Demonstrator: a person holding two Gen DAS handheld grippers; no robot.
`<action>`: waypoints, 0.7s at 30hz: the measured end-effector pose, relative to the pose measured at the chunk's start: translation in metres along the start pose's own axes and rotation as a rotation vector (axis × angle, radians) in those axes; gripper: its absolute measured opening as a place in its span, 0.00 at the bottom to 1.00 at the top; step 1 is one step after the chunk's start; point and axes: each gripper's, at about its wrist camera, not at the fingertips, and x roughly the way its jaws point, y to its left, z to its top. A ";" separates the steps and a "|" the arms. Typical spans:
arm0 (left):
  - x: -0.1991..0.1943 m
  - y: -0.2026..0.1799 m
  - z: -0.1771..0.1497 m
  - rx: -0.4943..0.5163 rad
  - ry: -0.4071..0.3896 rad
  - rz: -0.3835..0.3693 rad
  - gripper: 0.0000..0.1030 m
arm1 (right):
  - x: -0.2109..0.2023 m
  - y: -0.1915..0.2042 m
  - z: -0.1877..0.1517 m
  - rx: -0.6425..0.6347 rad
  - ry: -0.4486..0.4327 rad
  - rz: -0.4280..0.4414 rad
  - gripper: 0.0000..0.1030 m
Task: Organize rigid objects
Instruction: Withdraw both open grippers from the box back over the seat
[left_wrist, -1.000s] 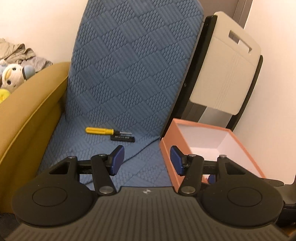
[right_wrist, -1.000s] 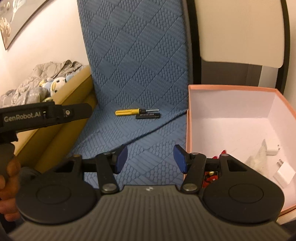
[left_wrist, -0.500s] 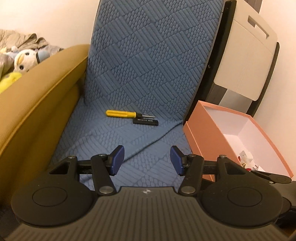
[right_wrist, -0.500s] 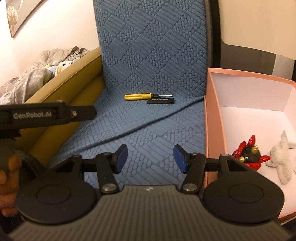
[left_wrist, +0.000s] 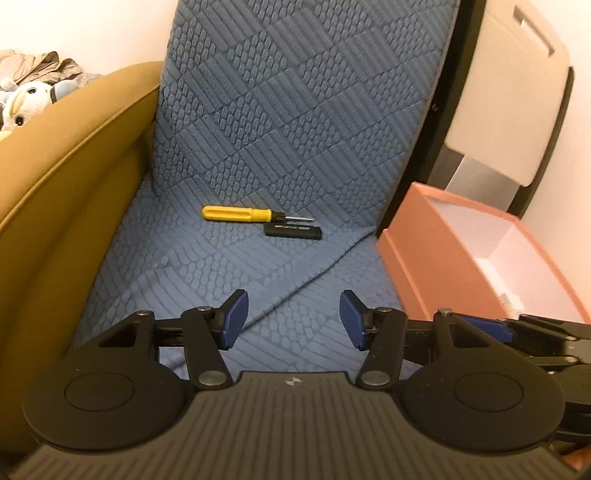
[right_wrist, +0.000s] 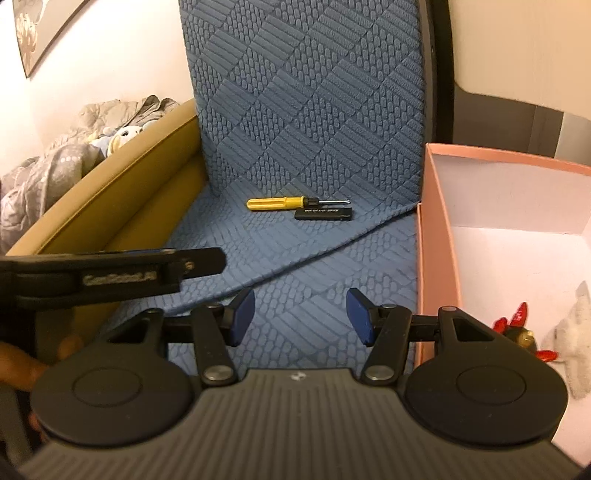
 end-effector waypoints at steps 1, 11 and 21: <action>0.005 0.001 0.002 0.000 0.012 0.004 0.59 | 0.004 -0.001 0.002 0.008 0.003 0.010 0.56; 0.044 0.022 0.022 -0.072 0.083 -0.005 0.59 | 0.040 -0.008 0.023 -0.006 0.037 0.019 0.56; 0.078 0.033 0.046 -0.086 0.111 0.003 0.59 | 0.073 -0.013 0.045 -0.003 0.054 0.037 0.56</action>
